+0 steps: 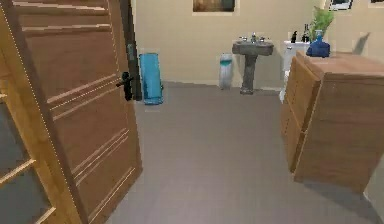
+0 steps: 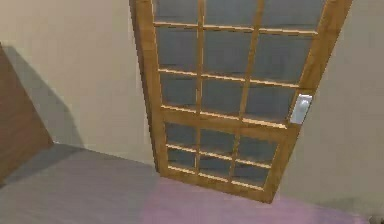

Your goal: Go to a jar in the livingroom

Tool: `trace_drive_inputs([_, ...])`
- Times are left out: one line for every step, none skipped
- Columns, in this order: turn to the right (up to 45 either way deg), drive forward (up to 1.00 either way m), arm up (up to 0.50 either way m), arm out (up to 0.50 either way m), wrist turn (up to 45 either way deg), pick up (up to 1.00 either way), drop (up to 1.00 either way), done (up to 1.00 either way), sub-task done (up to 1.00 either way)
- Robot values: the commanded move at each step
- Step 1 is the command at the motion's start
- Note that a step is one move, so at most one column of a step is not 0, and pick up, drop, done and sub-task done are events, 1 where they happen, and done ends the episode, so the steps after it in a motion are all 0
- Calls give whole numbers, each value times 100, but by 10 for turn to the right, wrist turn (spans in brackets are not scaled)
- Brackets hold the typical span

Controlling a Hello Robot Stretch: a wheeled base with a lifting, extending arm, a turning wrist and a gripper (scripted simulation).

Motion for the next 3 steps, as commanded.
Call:
trace_drive_inputs([0,100,0,0,0,0,0,0,0])
trace_drive_inputs([-30,0,0,0,0,0,0,0,0])
trace_drive_inputs([0,65,0,0,0,0,0,0,0])
